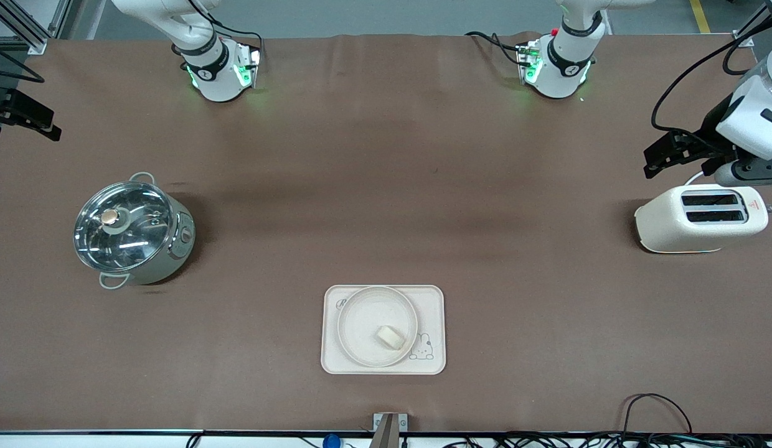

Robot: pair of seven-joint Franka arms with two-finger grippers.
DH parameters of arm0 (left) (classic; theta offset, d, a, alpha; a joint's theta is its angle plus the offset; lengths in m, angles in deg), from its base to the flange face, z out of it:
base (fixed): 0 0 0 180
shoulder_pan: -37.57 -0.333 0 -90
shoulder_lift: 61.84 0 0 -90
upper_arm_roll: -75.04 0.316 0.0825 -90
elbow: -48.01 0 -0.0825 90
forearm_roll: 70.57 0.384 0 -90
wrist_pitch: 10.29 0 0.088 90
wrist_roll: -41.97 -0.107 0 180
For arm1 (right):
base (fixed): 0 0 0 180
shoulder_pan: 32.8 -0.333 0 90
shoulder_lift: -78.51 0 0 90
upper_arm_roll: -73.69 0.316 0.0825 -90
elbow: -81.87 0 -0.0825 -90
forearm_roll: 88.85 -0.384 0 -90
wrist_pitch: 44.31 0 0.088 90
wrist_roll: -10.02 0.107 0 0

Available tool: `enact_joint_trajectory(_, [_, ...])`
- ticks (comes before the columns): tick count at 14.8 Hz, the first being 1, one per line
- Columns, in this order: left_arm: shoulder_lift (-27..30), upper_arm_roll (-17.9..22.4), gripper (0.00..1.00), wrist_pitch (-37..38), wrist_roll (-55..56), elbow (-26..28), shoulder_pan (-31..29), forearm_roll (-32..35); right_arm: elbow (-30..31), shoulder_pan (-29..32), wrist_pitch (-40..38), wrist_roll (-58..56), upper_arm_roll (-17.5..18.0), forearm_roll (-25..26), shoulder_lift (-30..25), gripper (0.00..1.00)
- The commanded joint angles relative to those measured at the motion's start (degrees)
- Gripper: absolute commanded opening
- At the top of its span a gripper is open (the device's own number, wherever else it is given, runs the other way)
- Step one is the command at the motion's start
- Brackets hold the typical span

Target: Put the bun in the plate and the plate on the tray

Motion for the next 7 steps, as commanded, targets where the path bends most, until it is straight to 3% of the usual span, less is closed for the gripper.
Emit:
enact_joint_trajectory(1, [0.3, -0.2, 1.0, -0.2, -0.8, -0.8, -0.2, -0.1, 2.7, 2.6, 1.5, -2.7, 0.5, 0.7, -1.3, 1.0])
enact_joint_trajectory(7, [0.3, -0.2, 1.0, -0.2, -0.8, -0.8, 0.0, -0.1, 2.9, 3.0, 2.2, -3.0, 0.5, -0.4, -1.2, 1.0])
